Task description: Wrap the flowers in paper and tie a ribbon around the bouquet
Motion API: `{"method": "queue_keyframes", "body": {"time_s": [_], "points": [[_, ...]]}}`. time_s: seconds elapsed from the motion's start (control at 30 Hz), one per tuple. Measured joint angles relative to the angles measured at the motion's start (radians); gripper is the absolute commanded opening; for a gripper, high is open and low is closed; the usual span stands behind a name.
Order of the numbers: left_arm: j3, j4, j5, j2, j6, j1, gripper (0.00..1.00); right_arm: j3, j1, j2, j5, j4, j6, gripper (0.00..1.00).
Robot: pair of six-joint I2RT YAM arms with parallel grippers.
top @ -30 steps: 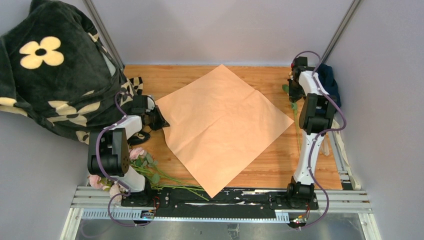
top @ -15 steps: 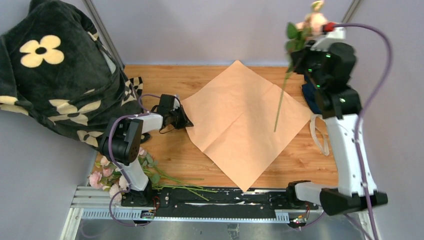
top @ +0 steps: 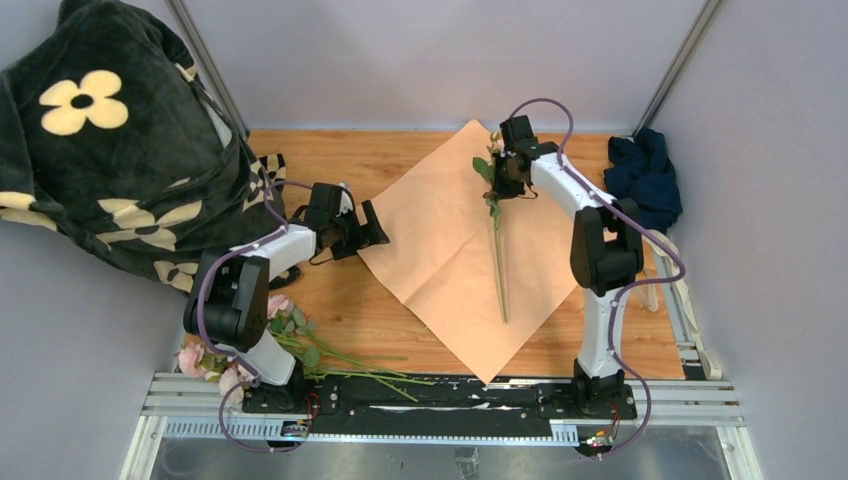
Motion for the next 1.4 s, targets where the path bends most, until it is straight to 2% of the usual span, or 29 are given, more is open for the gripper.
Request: {"method": "queue_keyframes", "body": {"time_s": [0.13,0.17,0.2,0.3,0.4,0.5,0.57,0.7,0.8,0.97,1.17,1.4], "points": [[0.133,-0.183,-0.06,-0.14,0.157,0.0,1.0,0.226,0.012,0.106,0.074,-0.095,-0.03,0.81],[0.163,-0.208,-0.058,-0.173,0.204,0.0,1.0,0.254,0.019,0.116,0.102,-0.116,-0.043,0.78],[0.206,-0.242,-0.05,-0.221,0.286,0.0,1.0,0.265,0.031,0.117,0.144,-0.141,-0.063,0.74],[0.314,-0.369,-0.029,-0.299,0.492,0.0,1.0,0.249,0.092,0.085,0.219,-0.187,-0.122,0.48],[0.401,-0.509,-0.065,-0.344,0.686,0.0,1.0,-0.01,0.229,-0.093,0.126,-0.069,-0.22,0.42],[0.383,-0.618,-0.145,-0.408,0.813,0.008,1.0,-0.318,0.475,-0.32,-0.148,0.121,-0.299,0.42],[0.351,-0.673,-0.203,-0.453,0.859,0.021,1.0,-0.457,0.641,-0.404,-0.277,0.254,-0.341,0.43],[0.309,-0.729,-0.284,-0.504,0.897,0.048,1.0,-0.635,0.913,-0.423,-0.378,0.469,-0.415,0.42],[0.285,-0.743,-0.302,-0.517,0.901,0.066,1.0,-0.665,1.003,-0.37,-0.379,0.545,-0.455,0.42],[0.252,-0.754,-0.306,-0.525,0.901,0.091,1.0,-0.672,1.049,-0.296,-0.337,0.664,-0.499,0.43],[0.237,-0.755,-0.305,-0.526,0.901,0.104,1.0,-0.613,1.065,-0.176,-0.292,0.703,-0.534,0.4],[0.236,-0.756,-0.303,-0.526,0.901,0.105,1.0,-0.551,1.11,-0.085,-0.228,0.697,-0.563,0.26]]}}
